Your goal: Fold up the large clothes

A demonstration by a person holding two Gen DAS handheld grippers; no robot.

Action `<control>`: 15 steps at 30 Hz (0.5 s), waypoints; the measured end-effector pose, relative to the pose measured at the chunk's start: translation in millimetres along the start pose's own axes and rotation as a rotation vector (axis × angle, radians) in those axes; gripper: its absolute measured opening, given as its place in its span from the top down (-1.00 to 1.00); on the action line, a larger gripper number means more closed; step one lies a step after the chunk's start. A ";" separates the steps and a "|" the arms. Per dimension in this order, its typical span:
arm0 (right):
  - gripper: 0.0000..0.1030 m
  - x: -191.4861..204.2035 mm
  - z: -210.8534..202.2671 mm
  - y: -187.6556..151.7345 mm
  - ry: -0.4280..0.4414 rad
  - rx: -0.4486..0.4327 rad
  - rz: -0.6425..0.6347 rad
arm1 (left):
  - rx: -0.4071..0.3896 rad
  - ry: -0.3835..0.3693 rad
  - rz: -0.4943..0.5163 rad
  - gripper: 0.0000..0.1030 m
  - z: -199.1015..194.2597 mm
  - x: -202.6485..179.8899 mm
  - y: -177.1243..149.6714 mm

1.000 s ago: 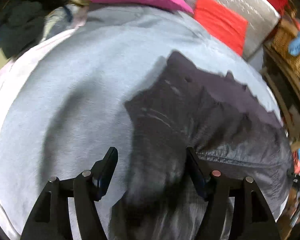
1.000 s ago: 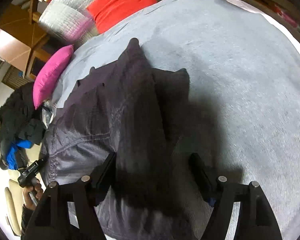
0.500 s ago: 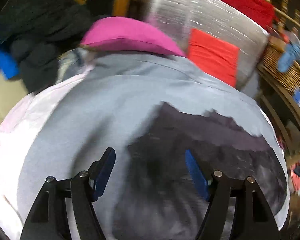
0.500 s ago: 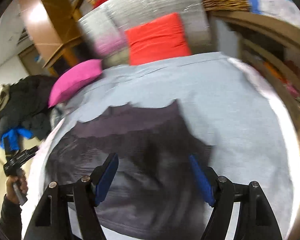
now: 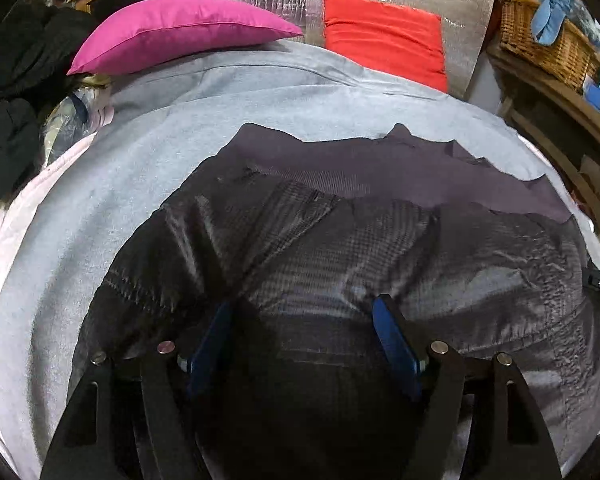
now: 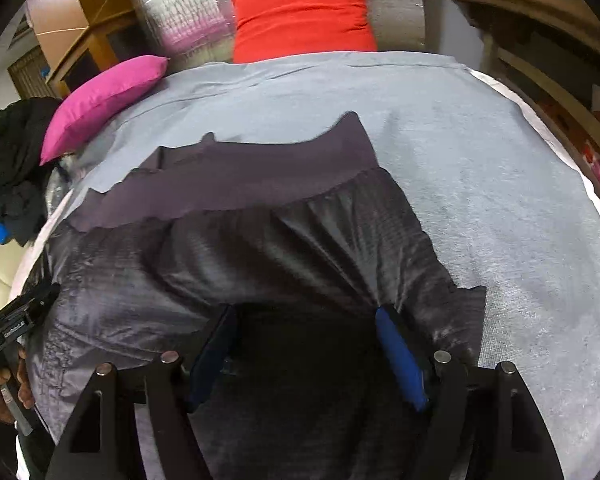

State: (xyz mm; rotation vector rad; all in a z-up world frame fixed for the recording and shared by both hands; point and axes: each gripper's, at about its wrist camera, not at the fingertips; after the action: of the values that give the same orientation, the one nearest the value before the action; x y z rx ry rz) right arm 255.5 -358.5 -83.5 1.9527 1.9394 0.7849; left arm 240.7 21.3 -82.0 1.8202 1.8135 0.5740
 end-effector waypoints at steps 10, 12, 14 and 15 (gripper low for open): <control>-0.50 27.3 -26.8 -0.9 -0.128 -0.106 -0.015 | -0.076 0.053 -0.017 -0.45 -52.6 -9.7 -1.7; -0.50 49.3 -52.8 -9.1 -0.121 -0.189 -0.051 | -0.122 0.047 -0.005 -0.45 -72.3 -20.2 -4.4; -0.50 70.0 -65.5 -19.0 -0.097 -0.228 -0.074 | -0.137 0.027 -0.008 -0.45 -81.8 -30.6 -10.5; -0.50 80.9 -69.4 -25.7 -0.090 -0.245 -0.089 | -0.140 0.024 -0.009 -0.45 -82.4 -34.3 -13.9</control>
State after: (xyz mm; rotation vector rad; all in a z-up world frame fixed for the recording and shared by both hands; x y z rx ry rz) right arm 191.9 -289.7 -26.7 1.7160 1.7723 0.8510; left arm 178.1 -8.6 -24.1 1.7183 1.7493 0.7040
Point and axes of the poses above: each gripper's, at about its wrist camera, not at the fingertips, and z roughly the way its jaws point, x to its left, y to its top, and after that the axes turned 1 degree about -x, right-handed
